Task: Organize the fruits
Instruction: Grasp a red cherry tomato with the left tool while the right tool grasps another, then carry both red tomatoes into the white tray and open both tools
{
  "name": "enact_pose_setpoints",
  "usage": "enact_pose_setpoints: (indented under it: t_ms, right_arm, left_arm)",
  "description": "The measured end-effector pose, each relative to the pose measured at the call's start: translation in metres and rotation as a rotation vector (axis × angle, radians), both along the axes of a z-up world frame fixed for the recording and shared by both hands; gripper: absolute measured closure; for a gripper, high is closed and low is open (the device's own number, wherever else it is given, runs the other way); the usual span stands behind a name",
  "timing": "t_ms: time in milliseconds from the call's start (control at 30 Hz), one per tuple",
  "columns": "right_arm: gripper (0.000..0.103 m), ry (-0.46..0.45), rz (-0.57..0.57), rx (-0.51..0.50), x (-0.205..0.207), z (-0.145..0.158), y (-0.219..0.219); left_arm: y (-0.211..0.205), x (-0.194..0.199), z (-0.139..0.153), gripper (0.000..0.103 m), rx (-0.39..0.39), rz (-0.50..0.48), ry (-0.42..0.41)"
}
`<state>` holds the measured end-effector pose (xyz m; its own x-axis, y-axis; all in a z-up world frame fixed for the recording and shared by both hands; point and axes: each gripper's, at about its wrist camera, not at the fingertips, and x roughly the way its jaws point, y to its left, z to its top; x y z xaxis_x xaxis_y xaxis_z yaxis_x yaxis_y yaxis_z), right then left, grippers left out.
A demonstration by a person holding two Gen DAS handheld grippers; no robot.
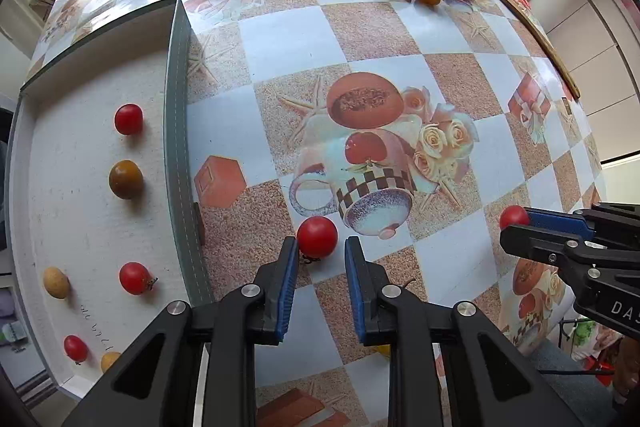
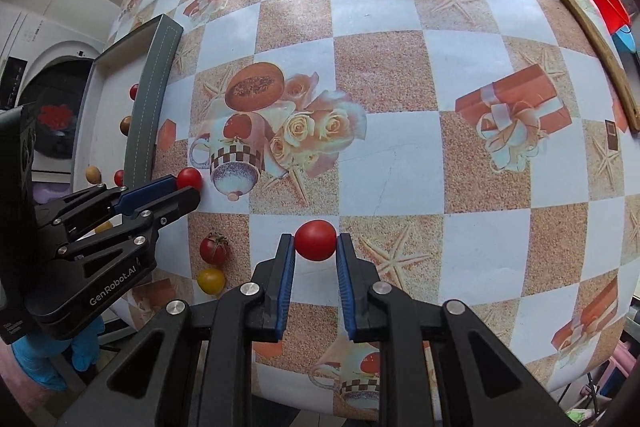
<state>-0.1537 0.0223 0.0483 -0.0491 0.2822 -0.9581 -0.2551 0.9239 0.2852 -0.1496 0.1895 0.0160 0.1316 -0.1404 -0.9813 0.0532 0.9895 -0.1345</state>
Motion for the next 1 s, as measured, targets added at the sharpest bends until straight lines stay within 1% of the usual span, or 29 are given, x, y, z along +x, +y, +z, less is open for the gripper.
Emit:
enact_pose_setpoints:
  t_ms: [67,100,233,267,300,367,500,733,1000]
  right_arm:
    - [0.080,0.001,0.002,-0.002,-0.002,-0.001,-0.003]
    - [0.080,0.002,0.003,-0.002,-0.002,0.000,-0.004]
    - [0.080,0.008,0.000,-0.002,0.002,-0.004,0.007]
    - [0.080,0.011,-0.001,-0.002,0.001,-0.004,0.005]
    - [0.080,0.012,-0.001,-0.001,0.002,-0.004,0.006]
    - [0.080,0.011,-0.005,0.001,0.001,-0.002,0.006]
    - [0.080,0.005,-0.013,0.012,0.002,0.005,0.003]
    - [0.080,-0.009,-0.005,0.024,0.009,0.016,0.008]
    - [0.080,-0.024,0.044,0.034,0.014,0.029,0.026]
  left_arm:
    - [0.003,0.002,-0.006,0.078,-0.004,0.022,0.011]
    - [0.003,0.002,-0.006,0.078,-0.005,0.024,0.004]
    - [-0.006,0.003,-0.005,0.078,0.040,-0.024,-0.018]
    - [-0.007,0.002,-0.004,0.078,0.032,-0.029,-0.020]
    - [-0.007,0.002,-0.004,0.082,0.010,-0.022,-0.020]
    - [-0.006,0.003,-0.001,0.082,-0.034,-0.003,-0.019]
    - [-0.004,0.002,0.010,0.082,-0.054,0.010,-0.039]
    - [0.013,-0.007,0.036,0.082,-0.062,0.018,-0.082]
    - [0.037,-0.023,0.051,0.082,-0.061,0.087,-0.121]
